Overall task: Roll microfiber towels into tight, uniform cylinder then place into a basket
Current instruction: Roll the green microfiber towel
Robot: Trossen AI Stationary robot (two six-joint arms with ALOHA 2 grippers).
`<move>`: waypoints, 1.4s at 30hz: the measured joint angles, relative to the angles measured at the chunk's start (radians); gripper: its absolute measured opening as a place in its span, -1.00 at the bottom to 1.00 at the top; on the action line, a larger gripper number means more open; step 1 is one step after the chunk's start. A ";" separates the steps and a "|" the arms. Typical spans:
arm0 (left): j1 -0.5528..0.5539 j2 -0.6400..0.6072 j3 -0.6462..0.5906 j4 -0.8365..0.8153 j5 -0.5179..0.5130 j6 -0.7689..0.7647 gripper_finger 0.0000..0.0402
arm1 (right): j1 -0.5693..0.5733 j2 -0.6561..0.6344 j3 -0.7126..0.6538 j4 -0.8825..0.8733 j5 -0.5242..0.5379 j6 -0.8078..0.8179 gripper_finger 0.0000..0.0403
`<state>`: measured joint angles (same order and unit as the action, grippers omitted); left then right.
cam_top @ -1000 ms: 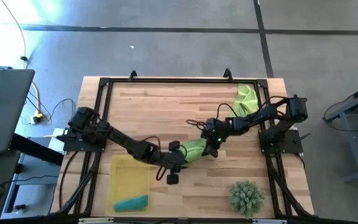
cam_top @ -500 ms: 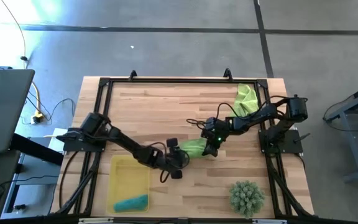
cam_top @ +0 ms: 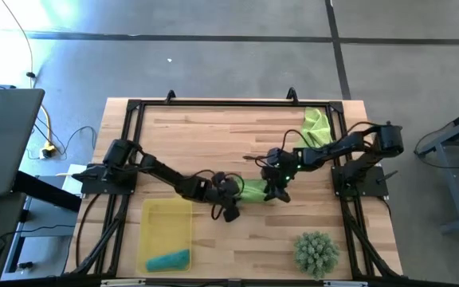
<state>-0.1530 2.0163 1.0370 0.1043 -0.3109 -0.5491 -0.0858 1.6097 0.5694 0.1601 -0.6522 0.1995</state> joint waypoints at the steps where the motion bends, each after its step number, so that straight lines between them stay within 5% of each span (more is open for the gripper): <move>1: 0.006 0.000 0.000 -0.005 0.022 -0.020 -0.60 | -0.003 -0.027 0.000 -0.011 -0.001 -0.048 -0.41; 5: 0.033 -0.001 0.004 -0.041 0.094 -0.144 -0.70 | -0.003 -0.148 0.001 -0.112 0.053 -0.268 -0.28; 12: 0.066 -0.002 0.000 -0.031 0.146 -0.241 -0.74 | 0.128 -0.315 0.002 -0.211 0.394 -0.515 -0.29; 24: 0.086 0.000 -0.003 -0.003 0.162 -0.260 -0.74 | 0.319 -0.151 0.005 -0.092 0.751 -0.545 -0.31; 35: 0.088 0.003 -0.005 0.031 0.195 -0.248 -0.74 | 0.315 0.014 0.010 -0.090 0.850 -0.468 -0.02; 42: 0.070 -0.032 -0.007 0.013 0.087 -0.095 -0.59 | 0.301 0.027 0.015 -0.127 0.801 -0.222 -0.21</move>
<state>-0.0830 1.9843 1.0302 0.1177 -0.2235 -0.6446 0.2156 1.6371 0.5842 0.0328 0.1486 -0.0225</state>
